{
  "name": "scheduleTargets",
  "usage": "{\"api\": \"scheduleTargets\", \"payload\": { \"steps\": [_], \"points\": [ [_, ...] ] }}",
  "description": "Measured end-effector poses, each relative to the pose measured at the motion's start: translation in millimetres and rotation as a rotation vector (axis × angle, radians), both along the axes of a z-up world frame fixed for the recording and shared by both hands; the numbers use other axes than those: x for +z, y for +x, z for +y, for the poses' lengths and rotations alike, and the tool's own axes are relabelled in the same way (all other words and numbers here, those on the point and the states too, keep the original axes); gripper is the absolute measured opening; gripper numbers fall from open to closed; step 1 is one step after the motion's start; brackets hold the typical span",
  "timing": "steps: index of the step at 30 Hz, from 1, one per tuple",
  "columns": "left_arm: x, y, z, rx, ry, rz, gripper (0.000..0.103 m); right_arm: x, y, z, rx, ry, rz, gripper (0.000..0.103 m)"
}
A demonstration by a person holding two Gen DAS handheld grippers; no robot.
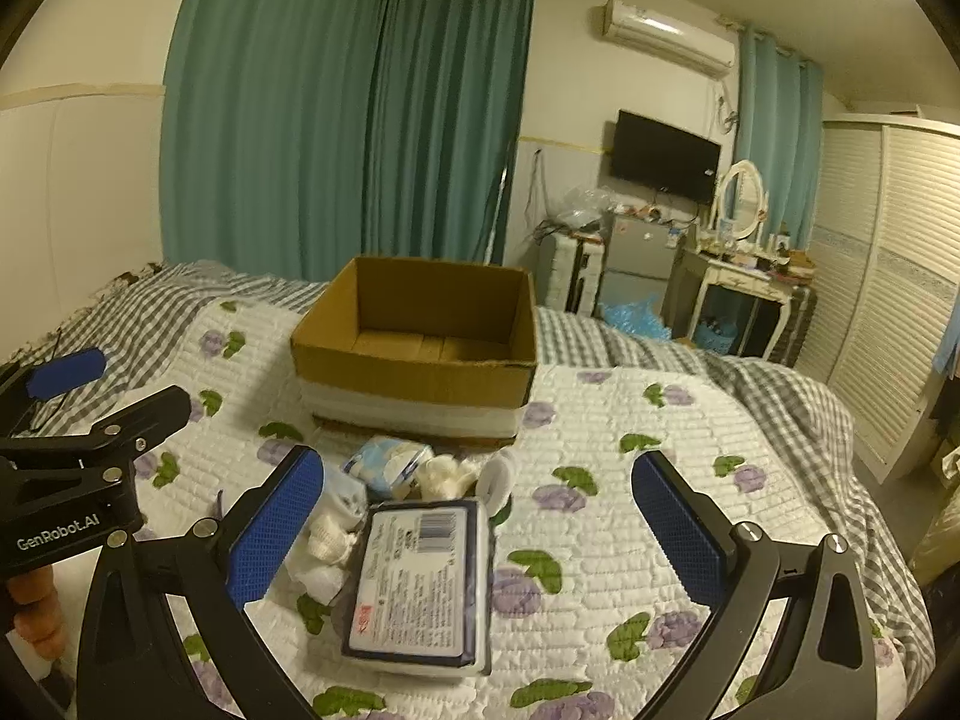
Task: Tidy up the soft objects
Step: 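Grasp the barcode-labelled tissue pack with the right gripper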
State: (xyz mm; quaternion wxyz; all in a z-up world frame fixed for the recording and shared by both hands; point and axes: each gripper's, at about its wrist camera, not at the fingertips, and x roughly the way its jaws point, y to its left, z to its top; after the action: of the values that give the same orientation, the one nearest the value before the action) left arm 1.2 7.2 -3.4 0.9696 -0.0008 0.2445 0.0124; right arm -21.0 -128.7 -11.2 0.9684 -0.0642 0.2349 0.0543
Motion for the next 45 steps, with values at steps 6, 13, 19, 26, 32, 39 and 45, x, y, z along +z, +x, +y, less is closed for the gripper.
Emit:
{"api": "scheduleTargets", "payload": {
  "steps": [6,13,19,26,32,39,45],
  "points": [
    [-25,7,3,0.009,-0.004,0.083,0.089,-30,15,10,0.031,-0.037,0.183,0.103],
    [-45,18,0,0.011,0.016,0.149,0.089,-73,32,23,0.06,-0.069,0.321,0.103],
    [-64,30,-5,0.005,0.021,0.217,0.089,-102,48,25,0.068,-0.069,0.431,0.103],
    [-72,29,-11,0.01,0.047,0.243,0.089,-117,56,26,0.047,-0.091,0.51,0.079],
    [-73,27,-10,-0.038,-0.055,0.248,0.087,-87,39,14,0.025,-0.09,0.394,0.077],
    [-95,30,-25,-0.082,-0.049,0.333,0.087,-62,39,-21,-0.035,0.019,0.329,0.077],
    [-112,37,-50,-0.135,-0.025,0.38,0.087,-61,50,-44,-0.08,0.095,0.351,0.077]
  ]
}}
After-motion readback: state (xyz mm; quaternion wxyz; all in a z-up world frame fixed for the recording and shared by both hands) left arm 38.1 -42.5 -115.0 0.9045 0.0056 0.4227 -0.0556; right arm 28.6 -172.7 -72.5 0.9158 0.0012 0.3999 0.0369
